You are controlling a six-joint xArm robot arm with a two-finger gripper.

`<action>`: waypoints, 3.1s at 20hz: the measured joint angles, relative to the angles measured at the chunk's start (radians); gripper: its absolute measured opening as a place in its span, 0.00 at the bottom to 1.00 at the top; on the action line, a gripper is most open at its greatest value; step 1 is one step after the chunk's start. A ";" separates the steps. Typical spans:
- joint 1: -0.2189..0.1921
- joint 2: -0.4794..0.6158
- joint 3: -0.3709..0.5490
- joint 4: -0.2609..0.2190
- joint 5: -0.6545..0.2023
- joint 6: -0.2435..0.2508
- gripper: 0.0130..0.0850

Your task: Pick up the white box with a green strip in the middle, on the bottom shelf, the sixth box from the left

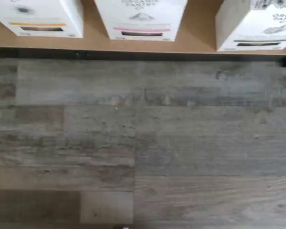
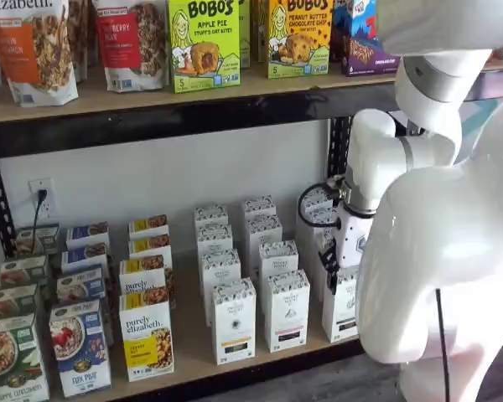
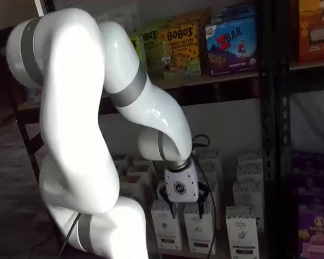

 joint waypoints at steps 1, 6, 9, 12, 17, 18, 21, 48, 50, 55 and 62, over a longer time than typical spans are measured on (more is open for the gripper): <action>-0.005 0.019 -0.006 -0.002 -0.006 -0.003 1.00; -0.036 0.121 -0.036 -0.172 -0.071 0.123 1.00; -0.047 0.189 -0.059 -0.151 -0.124 0.093 1.00; -0.044 0.258 -0.082 -0.009 -0.189 -0.038 1.00; -0.053 0.358 -0.139 -0.013 -0.247 -0.042 1.00; -0.057 0.380 -0.156 -0.038 -0.253 -0.020 1.00; -0.061 0.444 -0.211 -0.075 -0.260 0.010 1.00; -0.123 0.869 -0.698 -0.030 -0.181 -0.098 1.00; -0.125 0.888 -0.725 -0.004 -0.178 -0.124 1.00; -0.127 0.922 -0.771 0.052 -0.173 -0.179 1.00; -0.139 0.949 -0.813 0.045 -0.163 -0.184 1.00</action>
